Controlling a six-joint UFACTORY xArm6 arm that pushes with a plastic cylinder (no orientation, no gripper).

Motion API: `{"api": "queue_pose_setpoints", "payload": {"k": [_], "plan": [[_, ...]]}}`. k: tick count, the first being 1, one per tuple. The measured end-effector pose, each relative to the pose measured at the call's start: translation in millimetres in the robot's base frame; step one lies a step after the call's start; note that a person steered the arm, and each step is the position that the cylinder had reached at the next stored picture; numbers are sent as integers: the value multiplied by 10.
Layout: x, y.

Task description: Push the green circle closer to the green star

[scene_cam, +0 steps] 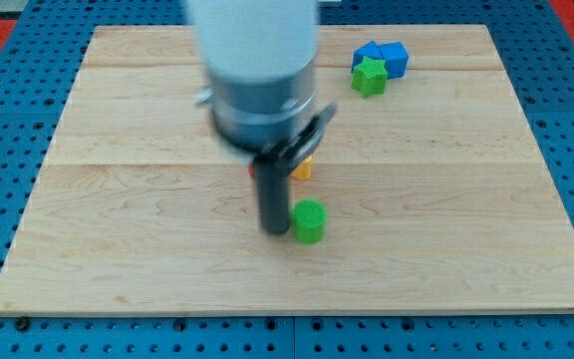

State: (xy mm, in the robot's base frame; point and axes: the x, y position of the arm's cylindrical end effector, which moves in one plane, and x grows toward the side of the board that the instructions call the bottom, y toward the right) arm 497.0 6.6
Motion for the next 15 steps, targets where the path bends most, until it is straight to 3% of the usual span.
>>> {"api": "queue_pose_setpoints", "payload": {"k": [1,2,3,4,5,6,8,10,11,14,15], "plan": [[-252,791],[134,21],[584,-61],[442,504],[-78,1233],[-24,1784],[-25,2030],[-708,2009],[-840,1834],[-373,1813],[-552,1344]]}}
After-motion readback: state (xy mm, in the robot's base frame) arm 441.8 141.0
